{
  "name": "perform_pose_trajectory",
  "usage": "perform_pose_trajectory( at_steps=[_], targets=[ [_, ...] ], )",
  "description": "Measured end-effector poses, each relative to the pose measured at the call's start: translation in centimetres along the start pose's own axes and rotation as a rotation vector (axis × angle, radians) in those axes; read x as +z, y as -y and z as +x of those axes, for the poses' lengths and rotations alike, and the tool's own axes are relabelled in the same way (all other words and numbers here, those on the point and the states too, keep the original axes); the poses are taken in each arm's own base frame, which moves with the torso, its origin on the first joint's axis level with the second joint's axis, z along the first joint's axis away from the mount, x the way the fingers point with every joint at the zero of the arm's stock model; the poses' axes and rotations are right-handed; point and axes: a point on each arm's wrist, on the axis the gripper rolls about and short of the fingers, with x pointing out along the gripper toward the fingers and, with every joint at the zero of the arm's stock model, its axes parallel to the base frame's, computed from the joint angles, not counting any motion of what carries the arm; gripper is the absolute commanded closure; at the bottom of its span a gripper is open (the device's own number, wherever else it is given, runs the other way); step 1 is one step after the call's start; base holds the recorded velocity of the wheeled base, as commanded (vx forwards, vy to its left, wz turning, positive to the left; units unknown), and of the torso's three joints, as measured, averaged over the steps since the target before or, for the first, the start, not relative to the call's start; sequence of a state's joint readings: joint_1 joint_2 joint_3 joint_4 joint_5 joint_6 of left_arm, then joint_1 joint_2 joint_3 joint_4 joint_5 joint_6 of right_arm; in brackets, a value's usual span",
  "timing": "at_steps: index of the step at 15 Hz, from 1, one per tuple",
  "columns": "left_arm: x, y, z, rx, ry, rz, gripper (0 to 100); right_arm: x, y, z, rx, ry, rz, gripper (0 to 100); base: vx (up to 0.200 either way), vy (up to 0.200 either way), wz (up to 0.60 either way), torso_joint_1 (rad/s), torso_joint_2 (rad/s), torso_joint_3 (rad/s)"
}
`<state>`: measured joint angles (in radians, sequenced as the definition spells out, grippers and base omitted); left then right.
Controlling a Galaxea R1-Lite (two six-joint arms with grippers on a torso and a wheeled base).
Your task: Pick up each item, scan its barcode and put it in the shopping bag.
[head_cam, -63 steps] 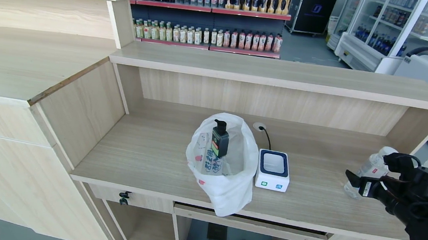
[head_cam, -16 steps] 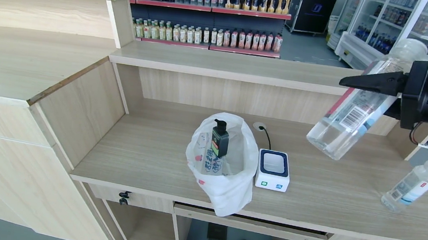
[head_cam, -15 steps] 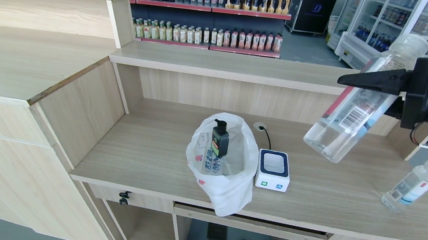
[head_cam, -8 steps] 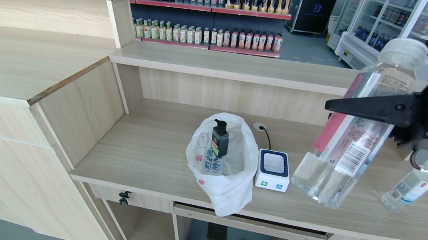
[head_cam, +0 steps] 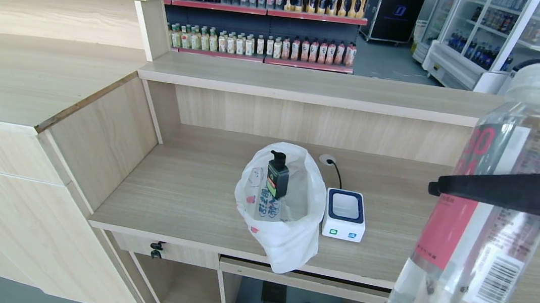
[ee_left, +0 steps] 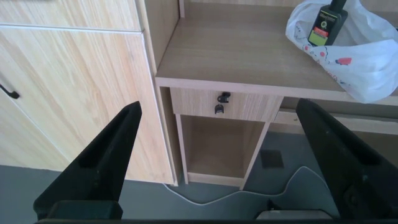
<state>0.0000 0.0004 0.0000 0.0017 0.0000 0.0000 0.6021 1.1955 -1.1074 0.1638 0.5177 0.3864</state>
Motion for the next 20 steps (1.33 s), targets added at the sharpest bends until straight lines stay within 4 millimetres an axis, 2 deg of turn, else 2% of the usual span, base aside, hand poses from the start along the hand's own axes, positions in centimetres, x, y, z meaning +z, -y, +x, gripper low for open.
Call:
perform_pose_trajectory(
  at_steps=[6,16,18,20],
  targets=[
    [0.0,0.0,0.0,0.000,0.000,0.000,0,-0.2,-0.9,-1.0,0.026,0.018,-0.021,100,0.000,0.000,0.00,0.000,0.00,0.000],
    [0.0,0.0,0.0,0.000,0.000,0.000,0,-0.3,-1.3,-0.5,0.053,0.005,-0.037,100,0.000,0.000,0.00,0.000,0.00,0.000],
    [0.0,0.0,0.0,0.000,0.000,0.000,0,-0.1,-1.0,-0.2,0.003,0.022,-0.064,100,0.000,0.000,0.00,0.000,0.00,0.000],
    [0.0,0.0,0.0,0.000,0.000,0.000,0,0.4,0.2,0.8,-0.134,0.084,-0.207,100,0.000,0.000,0.00,0.000,0.00,0.000]
  ],
)
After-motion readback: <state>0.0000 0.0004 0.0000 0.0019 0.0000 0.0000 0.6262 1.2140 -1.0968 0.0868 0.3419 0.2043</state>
